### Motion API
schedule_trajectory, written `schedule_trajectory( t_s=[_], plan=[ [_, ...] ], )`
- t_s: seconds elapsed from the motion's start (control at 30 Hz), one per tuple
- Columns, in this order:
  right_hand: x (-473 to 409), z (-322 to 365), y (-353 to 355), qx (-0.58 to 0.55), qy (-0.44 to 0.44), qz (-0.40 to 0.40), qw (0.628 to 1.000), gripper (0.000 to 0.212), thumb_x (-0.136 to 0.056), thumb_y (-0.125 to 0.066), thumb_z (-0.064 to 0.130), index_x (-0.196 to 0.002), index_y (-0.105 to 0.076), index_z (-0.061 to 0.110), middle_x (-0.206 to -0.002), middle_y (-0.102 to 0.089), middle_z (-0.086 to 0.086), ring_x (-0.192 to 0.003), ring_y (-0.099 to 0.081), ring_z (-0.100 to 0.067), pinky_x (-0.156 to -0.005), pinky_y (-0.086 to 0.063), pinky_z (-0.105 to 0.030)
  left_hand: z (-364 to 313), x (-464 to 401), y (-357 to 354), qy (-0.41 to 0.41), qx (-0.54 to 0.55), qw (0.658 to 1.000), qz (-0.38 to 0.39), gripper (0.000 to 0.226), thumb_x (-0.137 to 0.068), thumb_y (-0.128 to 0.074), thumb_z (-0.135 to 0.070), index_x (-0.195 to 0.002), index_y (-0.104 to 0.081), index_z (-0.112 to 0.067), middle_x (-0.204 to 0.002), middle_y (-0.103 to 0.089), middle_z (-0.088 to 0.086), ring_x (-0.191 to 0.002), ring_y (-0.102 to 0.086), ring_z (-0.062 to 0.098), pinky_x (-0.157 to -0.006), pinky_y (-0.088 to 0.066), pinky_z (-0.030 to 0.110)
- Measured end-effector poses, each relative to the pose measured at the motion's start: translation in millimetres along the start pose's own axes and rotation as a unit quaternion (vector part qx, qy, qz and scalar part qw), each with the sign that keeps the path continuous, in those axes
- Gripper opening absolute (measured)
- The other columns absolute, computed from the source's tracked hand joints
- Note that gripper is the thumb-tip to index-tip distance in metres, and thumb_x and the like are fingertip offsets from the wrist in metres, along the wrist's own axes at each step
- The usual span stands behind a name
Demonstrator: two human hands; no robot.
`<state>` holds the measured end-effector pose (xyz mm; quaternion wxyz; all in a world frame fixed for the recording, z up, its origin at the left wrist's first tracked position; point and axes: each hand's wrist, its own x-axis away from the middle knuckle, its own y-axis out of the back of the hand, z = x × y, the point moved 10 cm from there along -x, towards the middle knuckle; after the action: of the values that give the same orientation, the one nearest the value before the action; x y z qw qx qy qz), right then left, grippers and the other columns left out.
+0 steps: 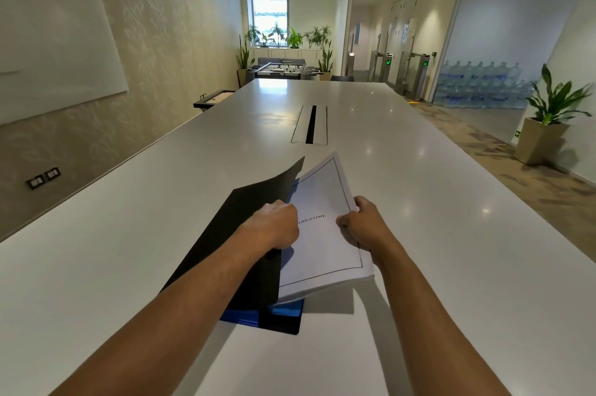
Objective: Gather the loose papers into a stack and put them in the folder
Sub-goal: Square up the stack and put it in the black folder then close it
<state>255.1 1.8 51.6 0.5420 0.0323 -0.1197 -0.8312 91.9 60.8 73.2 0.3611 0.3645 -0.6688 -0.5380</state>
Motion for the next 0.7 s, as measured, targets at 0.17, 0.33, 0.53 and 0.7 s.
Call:
schedule_trajectory(
  t_s=[0.17, 0.33, 0.53, 0.7],
  plan=[
    [-8, -7, 26, -0.039, -0.036, -0.020, 0.998, 0.032, -0.084, -0.055, -0.009, -0.115, -0.054, -0.002, -0.108, -0.065, -0.023, -0.093, -0.067, -0.037, -0.085, -0.054, -0.044, -6, 3, 11, -0.008, 0.011, 1.000, -0.005, 0.026, -0.093, -0.047, -0.008, -0.069, -0.045, -0.015, -0.076, -0.052, 0.005, -0.056, -0.051, 0.012, -0.048, -0.039, 0.021],
    [0, -8, 14, -0.032, -0.024, -0.030, 0.999, 0.027, -0.085, -0.051, -0.004, -0.107, -0.048, 0.012, -0.099, -0.064, -0.009, -0.086, -0.064, -0.026, -0.073, -0.057, -0.036, -16, 0, 12, -0.015, 0.023, 1.000, -0.002, 0.019, -0.095, -0.048, -0.010, -0.076, -0.050, -0.013, -0.082, -0.054, 0.005, -0.060, -0.052, 0.012, -0.051, -0.043, 0.022],
    [4, -13, -4, -0.003, -0.013, -0.010, 1.000, 0.038, -0.088, -0.047, -0.001, -0.123, -0.045, 0.013, -0.116, -0.059, -0.010, -0.102, -0.061, -0.031, -0.089, -0.055, -0.046, -23, -3, 15, -0.006, 0.029, 0.999, -0.026, 0.028, -0.095, -0.048, -0.013, -0.067, -0.045, -0.016, -0.074, -0.050, 0.004, -0.057, -0.050, 0.012, -0.052, -0.041, 0.022],
    [4, -15, 12, -0.009, -0.015, 0.004, 1.000, 0.030, -0.087, -0.049, -0.003, -0.109, -0.053, 0.016, -0.104, -0.064, -0.012, -0.085, -0.064, -0.025, -0.067, -0.056, -0.028, -23, -1, 16, -0.011, 0.030, 0.999, -0.026, 0.027, -0.094, -0.050, -0.014, -0.067, -0.048, -0.014, -0.072, -0.052, 0.004, -0.056, -0.050, 0.012, -0.053, -0.043, 0.024]
  ],
)
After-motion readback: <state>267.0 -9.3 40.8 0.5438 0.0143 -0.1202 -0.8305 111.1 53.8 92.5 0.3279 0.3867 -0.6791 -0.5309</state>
